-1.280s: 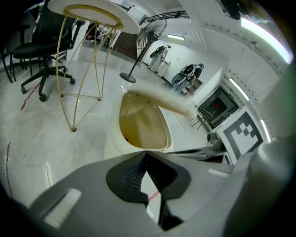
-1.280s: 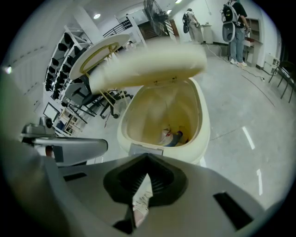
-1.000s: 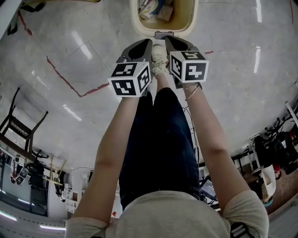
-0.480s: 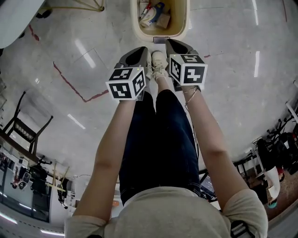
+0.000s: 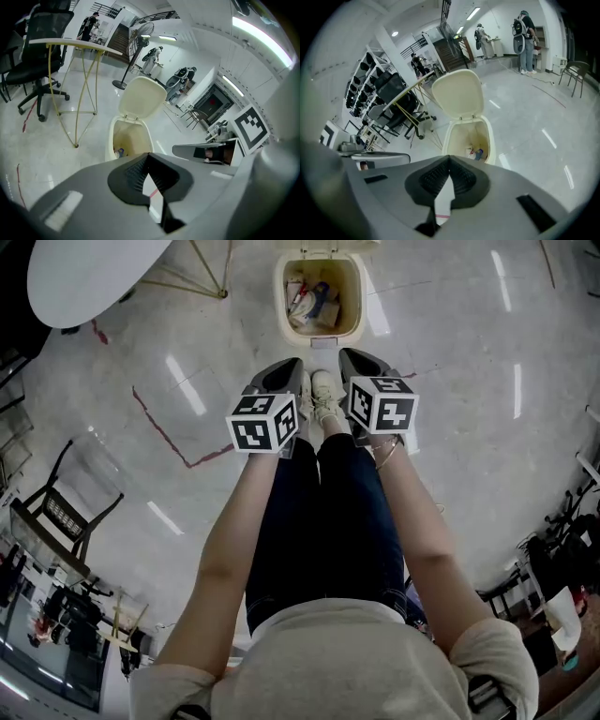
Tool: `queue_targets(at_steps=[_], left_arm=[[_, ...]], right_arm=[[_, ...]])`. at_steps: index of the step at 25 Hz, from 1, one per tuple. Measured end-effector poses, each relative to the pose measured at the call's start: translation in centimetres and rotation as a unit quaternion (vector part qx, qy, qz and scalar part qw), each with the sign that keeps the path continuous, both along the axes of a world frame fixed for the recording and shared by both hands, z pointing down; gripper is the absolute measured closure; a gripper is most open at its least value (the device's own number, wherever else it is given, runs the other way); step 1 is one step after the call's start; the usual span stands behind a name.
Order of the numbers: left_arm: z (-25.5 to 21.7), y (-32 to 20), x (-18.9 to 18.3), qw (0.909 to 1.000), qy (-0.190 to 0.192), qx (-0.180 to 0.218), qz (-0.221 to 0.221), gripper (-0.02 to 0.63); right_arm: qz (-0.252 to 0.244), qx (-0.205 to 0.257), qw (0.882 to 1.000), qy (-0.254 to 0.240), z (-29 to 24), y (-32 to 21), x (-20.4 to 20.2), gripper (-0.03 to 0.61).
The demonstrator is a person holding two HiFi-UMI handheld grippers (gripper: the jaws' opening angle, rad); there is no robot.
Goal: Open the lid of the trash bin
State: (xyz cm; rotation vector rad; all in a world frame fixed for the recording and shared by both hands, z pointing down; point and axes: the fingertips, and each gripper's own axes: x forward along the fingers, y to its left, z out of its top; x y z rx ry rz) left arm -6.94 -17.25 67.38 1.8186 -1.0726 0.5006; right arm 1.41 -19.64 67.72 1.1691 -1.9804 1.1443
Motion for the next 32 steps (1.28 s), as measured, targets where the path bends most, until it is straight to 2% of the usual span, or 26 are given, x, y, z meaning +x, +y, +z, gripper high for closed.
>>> queue_targets(at_steps=[6, 13, 16, 18, 22, 27, 32], left_arm=[[-4.6, 1.3, 0.2, 0.9998, -0.006, 0.016, 0.013, 0.604], [-10.3, 3.2, -1.3, 0.9995, 0.017, 0.027, 0.002, 0.604], [-12.3, 3.5, -1.3, 0.9989, 0.015, 0.038, 0.021, 0.604], [-13.7, 3.5, -1.2, 0.9982, 0.021, 0.048, 0.029, 0.604], [-16.5, 3.2, -0.3, 0.9958, 0.057, 0.067, 0.025, 0.604], [-19.0, 3.8, -0.2, 0.9948, 0.066, 0.076, 0.019, 0.604], [-21.6, 2.7, -0.1, 0.9929, 0.061, 0.101, 0.016, 0.604]], right_arm=[[-0.022, 0.035, 0.999, -0.009, -5.3, 0.6, -0.6, 0.571], [-0.084, 0.063, 0.994, -0.004, -11.2, 3.4, -2.5, 0.571], [-0.1, 0.078, 0.992, 0.0, -13.3, 4.0, -3.1, 0.571], [-0.106, 0.09, 0.99, 0.001, -14.8, 4.1, -3.4, 0.571], [-0.115, 0.113, 0.987, -0.016, -17.4, 3.6, -3.7, 0.571], [-0.119, 0.131, 0.984, -0.026, -20.6, 3.7, -3.4, 0.571], [-0.126, 0.16, 0.979, -0.023, -23.9, 2.7, -2.9, 0.571]])
